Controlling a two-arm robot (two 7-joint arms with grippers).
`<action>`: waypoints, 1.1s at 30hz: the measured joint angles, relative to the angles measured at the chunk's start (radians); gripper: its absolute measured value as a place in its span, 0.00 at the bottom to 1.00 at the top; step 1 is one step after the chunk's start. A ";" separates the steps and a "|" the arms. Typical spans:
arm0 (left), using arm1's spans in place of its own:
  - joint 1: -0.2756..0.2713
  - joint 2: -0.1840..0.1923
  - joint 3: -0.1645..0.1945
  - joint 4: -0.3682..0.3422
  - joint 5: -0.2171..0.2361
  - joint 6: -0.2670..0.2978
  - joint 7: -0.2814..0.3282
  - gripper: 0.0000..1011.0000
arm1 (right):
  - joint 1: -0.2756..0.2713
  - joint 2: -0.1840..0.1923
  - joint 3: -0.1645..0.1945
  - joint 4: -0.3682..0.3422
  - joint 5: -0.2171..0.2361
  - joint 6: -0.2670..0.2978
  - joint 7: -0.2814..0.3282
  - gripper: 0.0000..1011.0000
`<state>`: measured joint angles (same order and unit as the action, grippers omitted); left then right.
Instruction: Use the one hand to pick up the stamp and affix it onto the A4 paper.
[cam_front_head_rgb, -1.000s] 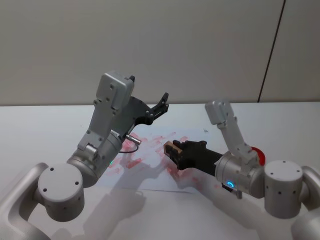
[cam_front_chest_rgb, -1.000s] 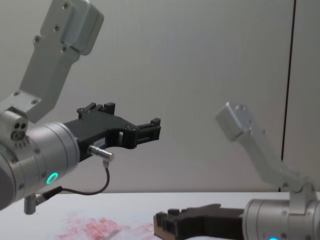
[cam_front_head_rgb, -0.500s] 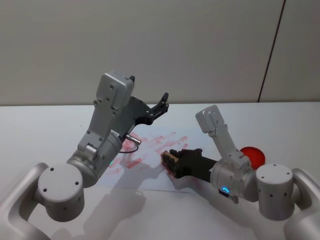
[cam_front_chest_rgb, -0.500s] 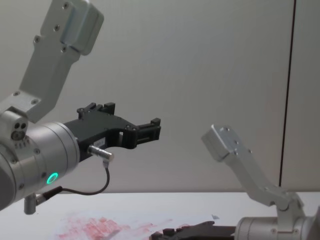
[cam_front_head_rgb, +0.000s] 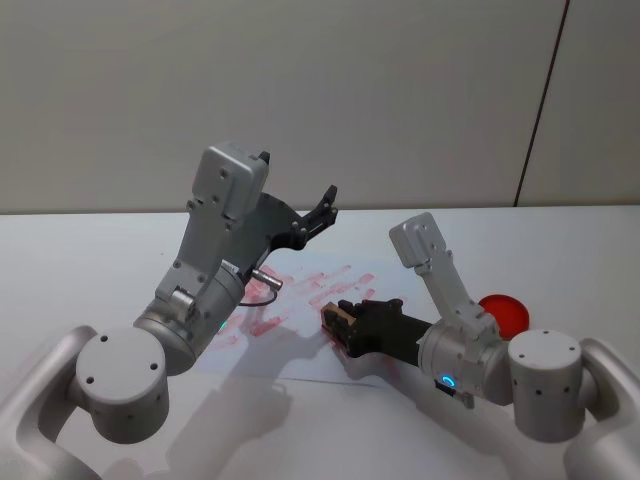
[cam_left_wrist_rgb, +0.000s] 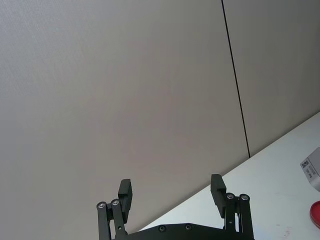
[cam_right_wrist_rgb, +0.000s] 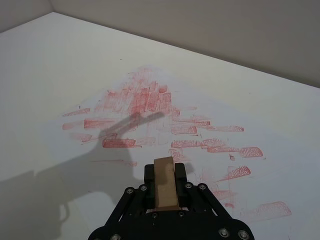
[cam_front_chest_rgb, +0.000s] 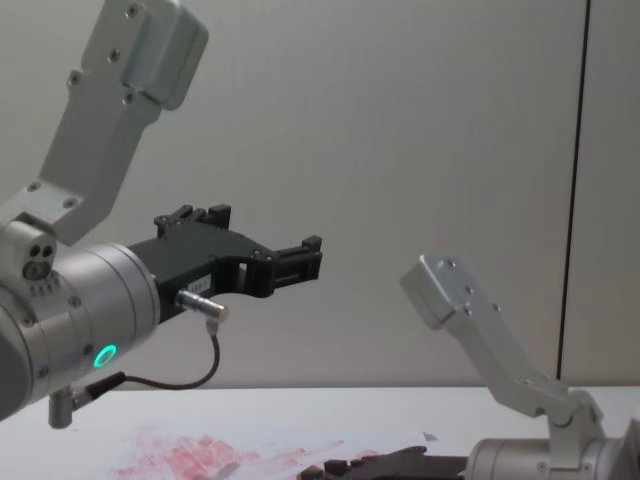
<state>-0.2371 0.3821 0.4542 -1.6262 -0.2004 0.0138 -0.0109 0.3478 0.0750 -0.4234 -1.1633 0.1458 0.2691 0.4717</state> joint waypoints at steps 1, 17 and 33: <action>0.000 0.000 0.000 0.000 0.000 0.000 0.000 0.99 | -0.001 0.000 0.000 -0.001 0.005 -0.002 -0.003 0.22; 0.000 0.000 0.000 0.000 0.000 0.000 0.000 0.99 | -0.031 0.041 0.048 -0.151 0.108 -0.045 -0.055 0.22; 0.000 0.000 0.000 0.000 0.000 0.000 0.000 0.99 | -0.146 0.213 0.175 -0.352 0.193 0.003 -0.133 0.22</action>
<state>-0.2371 0.3821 0.4542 -1.6262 -0.2004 0.0139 -0.0110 0.2017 0.2879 -0.2483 -1.5153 0.3392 0.2725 0.3387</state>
